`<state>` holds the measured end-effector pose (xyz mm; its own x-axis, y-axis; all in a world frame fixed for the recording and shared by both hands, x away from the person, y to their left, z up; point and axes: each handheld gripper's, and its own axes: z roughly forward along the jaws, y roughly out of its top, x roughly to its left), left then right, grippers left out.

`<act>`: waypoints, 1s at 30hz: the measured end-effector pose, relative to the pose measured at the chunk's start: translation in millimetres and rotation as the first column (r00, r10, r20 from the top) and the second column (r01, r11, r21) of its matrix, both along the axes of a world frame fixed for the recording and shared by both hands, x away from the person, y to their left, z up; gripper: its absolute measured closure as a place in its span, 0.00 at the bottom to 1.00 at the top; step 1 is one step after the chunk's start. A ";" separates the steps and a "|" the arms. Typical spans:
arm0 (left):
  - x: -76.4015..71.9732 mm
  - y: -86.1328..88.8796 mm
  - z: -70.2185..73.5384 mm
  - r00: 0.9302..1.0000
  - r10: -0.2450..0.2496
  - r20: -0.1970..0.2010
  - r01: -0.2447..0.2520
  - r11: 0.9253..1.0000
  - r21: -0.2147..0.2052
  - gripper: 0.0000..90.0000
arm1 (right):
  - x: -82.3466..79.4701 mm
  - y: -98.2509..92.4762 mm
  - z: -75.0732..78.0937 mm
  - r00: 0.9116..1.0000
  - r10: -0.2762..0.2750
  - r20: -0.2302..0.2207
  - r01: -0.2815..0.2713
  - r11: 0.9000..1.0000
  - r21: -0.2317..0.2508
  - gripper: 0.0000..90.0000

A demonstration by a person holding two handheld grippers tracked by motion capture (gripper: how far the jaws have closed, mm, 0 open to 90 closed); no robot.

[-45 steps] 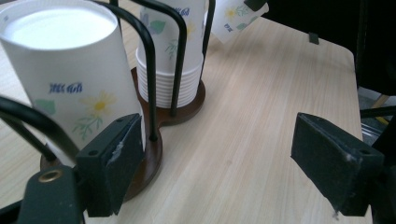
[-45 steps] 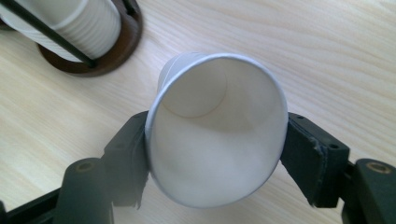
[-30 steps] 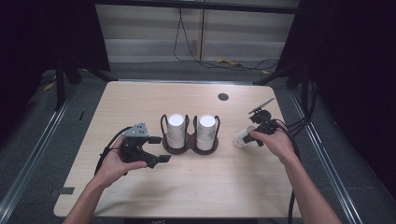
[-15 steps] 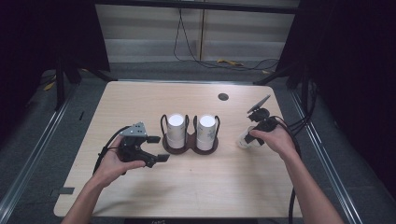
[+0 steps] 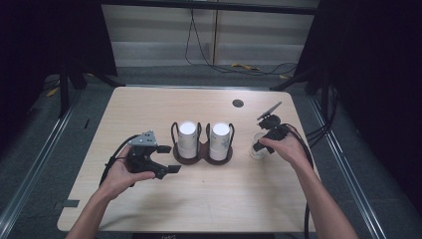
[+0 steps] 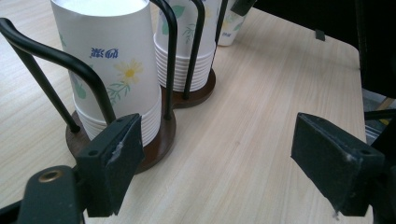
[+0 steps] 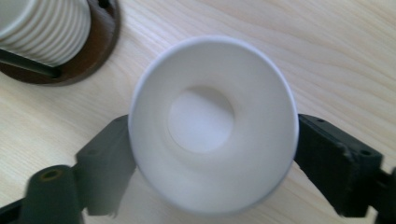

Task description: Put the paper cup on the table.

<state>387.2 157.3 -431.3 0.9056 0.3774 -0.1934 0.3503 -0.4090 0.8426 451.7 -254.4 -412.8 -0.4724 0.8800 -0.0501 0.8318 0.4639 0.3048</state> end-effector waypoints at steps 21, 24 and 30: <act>0.7 0.0 -1.5 1.000 0.002 -0.004 -0.002 1.000 0.011 0.18 | -10.0 -11.5 -18.2 0.994 -0.062 0.095 0.051 0.992 0.116 0.17; -1.6 -0.2 -0.6 1.000 0.011 -0.001 -0.011 1.000 0.023 0.18 | -14.5 -11.1 -21.6 0.992 -0.071 0.106 0.058 0.991 0.118 0.18; -0.4 3.8 -1.7 0.999 0.037 -0.011 -0.037 0.999 0.022 0.18 | -25.7 -16.5 -27.1 0.983 -0.104 0.150 0.084 0.988 0.133 0.16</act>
<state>386.8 161.1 -433.0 0.8889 0.4145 -0.1950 0.3749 -0.4139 0.8295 425.9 -270.9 -439.9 -0.3821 0.9241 -0.0033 0.8074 0.3356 0.4852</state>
